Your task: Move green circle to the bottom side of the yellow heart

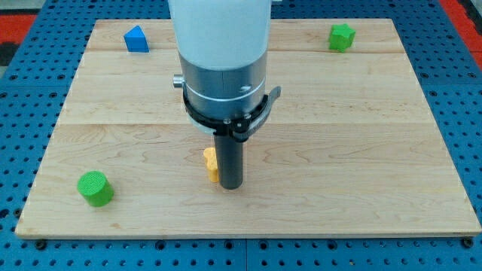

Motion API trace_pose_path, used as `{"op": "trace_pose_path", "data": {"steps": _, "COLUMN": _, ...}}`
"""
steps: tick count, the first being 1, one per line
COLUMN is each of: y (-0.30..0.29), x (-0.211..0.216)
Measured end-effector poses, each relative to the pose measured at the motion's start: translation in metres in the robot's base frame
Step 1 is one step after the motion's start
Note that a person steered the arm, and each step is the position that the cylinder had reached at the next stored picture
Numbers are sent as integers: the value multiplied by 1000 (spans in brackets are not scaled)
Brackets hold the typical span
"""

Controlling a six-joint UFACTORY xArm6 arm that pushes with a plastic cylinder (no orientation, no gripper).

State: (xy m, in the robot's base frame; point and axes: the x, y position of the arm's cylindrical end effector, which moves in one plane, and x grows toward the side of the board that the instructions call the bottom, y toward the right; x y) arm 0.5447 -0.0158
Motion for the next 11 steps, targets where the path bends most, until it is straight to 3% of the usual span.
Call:
{"op": "trace_pose_path", "data": {"steps": 1, "y": 45, "x": 27}}
{"op": "trace_pose_path", "data": {"steps": 2, "y": -60, "x": 68}}
{"op": "trace_pose_path", "data": {"steps": 3, "y": -113, "x": 74}}
{"op": "trace_pose_path", "data": {"steps": 4, "y": -202, "x": 64}}
{"op": "trace_pose_path", "data": {"steps": 5, "y": -220, "x": 35}}
{"op": "trace_pose_path", "data": {"steps": 6, "y": -216, "x": 8}}
{"op": "trace_pose_path", "data": {"steps": 8, "y": -81, "x": 26}}
{"op": "trace_pose_path", "data": {"steps": 9, "y": -134, "x": 60}}
{"op": "trace_pose_path", "data": {"steps": 10, "y": -85, "x": 72}}
{"op": "trace_pose_path", "data": {"steps": 11, "y": -74, "x": 68}}
